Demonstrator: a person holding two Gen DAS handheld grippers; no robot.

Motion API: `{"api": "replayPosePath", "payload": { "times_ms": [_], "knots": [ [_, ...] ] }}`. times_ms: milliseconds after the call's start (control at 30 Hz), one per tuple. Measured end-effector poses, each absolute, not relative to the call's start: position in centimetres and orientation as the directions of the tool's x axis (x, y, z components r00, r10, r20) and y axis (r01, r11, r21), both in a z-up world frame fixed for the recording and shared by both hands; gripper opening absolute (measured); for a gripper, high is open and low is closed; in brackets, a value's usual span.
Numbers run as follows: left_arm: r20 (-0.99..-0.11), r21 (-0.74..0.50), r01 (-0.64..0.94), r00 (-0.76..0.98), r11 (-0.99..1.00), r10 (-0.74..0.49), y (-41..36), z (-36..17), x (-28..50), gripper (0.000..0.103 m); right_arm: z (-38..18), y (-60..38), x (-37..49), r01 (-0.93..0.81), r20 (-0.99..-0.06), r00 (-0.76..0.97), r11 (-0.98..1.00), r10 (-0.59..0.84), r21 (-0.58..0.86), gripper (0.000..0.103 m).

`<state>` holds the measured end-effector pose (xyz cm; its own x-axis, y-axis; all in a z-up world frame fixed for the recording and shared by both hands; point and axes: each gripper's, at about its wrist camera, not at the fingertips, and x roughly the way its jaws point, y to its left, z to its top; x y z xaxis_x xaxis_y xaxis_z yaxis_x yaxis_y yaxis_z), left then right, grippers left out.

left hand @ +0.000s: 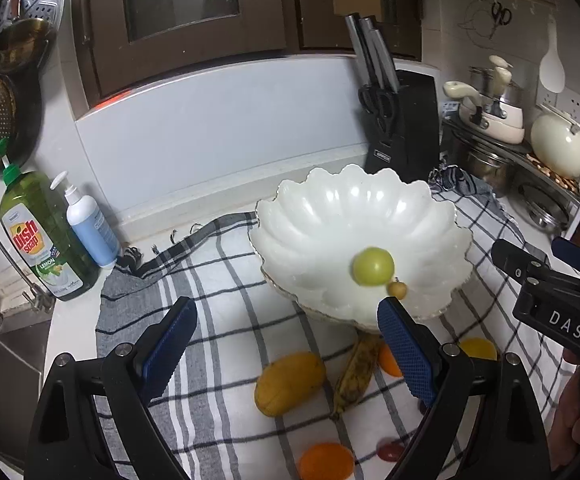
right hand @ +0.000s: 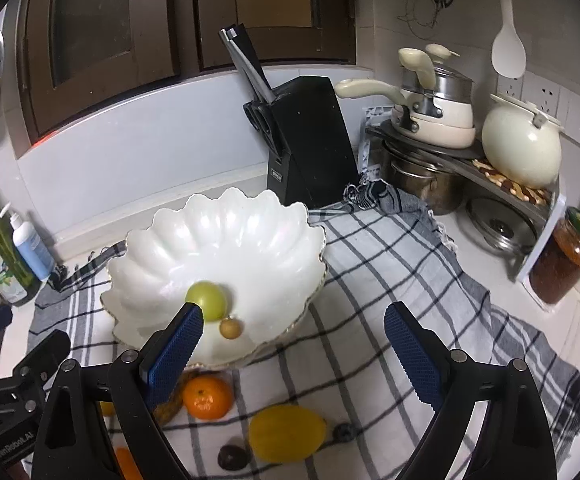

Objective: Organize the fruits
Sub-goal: 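Withdraw both open tools from the bowl back toward the fruits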

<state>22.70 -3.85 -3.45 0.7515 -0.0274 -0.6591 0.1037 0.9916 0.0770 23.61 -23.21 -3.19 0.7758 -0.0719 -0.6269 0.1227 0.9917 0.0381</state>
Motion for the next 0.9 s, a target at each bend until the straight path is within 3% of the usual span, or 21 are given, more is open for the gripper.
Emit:
{"api": "replayPosePath", "payload": {
  "times_ms": [900],
  "knots": [
    [-0.648, 0.098, 0.099, 0.761, 0.990, -0.012, -3.6, -6.3, 17.3, 0.093, -5.3, -22.5, 17.8, 0.130, -0.619, 0.777, 0.991, -0.117, -0.024, 0.093]
  ]
}}
